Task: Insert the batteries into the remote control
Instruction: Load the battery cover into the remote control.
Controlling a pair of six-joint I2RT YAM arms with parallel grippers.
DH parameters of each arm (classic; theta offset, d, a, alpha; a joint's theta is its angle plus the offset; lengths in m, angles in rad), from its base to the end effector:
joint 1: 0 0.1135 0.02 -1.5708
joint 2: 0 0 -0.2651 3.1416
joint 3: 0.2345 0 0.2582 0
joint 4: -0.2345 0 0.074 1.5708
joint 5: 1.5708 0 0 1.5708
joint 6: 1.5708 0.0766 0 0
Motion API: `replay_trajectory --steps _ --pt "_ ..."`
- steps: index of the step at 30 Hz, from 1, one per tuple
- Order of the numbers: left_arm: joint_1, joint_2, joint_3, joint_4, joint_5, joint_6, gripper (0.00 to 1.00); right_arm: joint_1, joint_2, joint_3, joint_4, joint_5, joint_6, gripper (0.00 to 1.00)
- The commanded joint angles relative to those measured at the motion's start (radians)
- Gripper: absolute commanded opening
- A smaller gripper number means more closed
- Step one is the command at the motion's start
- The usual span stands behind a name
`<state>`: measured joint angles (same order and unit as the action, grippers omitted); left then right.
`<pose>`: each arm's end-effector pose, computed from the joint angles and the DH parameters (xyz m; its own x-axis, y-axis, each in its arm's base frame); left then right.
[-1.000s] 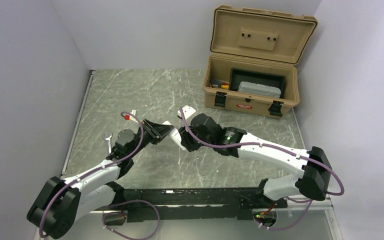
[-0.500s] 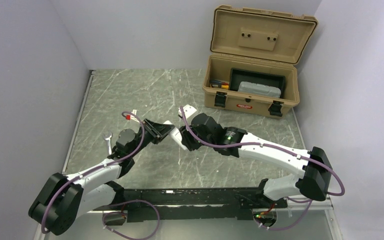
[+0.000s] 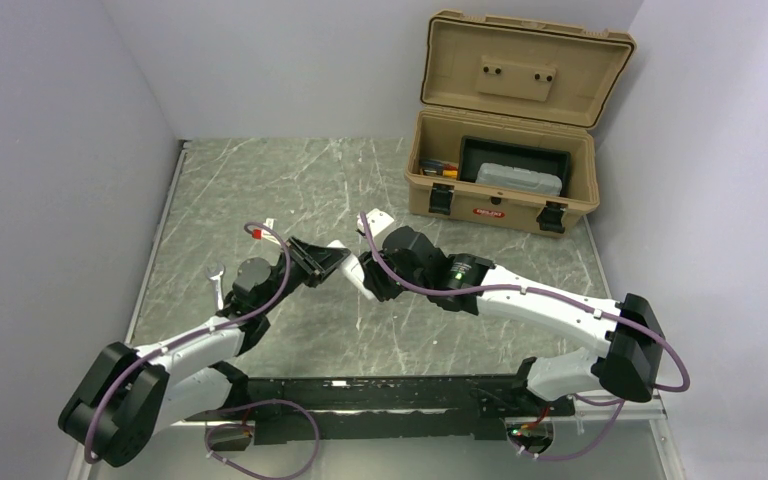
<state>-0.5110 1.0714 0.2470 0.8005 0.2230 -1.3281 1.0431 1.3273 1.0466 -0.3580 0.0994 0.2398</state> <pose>0.2152 -0.1401 0.1990 -0.6552 -0.7180 -0.2351 0.1407 0.1898 -0.9717 0.1751 0.2853 0.2693 -0.4863 -0.3650 -0.7940 -0.7248 0.6759 0.1332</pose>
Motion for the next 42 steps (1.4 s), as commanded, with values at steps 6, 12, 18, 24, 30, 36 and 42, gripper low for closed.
replay_trajectory --steps 6,12,18,24,30,36,42 --pt "-0.028 -0.071 0.01 0.03 -0.007 0.07 0.0 0.004 0.001 0.059 0.009 -0.007 0.021 0.34" --pt "-0.036 -0.074 0.013 0.02 -0.013 0.117 0.0 0.003 0.01 0.073 0.003 -0.006 0.016 0.34" --pt "-0.055 -0.067 0.0 0.046 -0.025 0.16 0.0 0.004 0.004 0.082 -0.002 -0.007 0.016 0.34" --pt "-0.067 -0.069 -0.005 0.04 -0.036 0.195 0.0 0.004 -0.003 0.084 -0.006 -0.007 0.019 0.34" --pt "-0.072 -0.063 -0.01 0.047 -0.036 0.21 0.0 0.005 -0.012 0.087 -0.006 -0.006 0.014 0.34" --pt "-0.073 -0.027 -0.012 0.108 -0.006 0.194 0.0 0.005 -0.019 0.079 -0.002 -0.005 0.01 0.34" --pt "-0.078 0.011 -0.011 0.172 0.034 0.184 0.0 0.003 -0.021 0.076 -0.009 0.006 0.001 0.34"
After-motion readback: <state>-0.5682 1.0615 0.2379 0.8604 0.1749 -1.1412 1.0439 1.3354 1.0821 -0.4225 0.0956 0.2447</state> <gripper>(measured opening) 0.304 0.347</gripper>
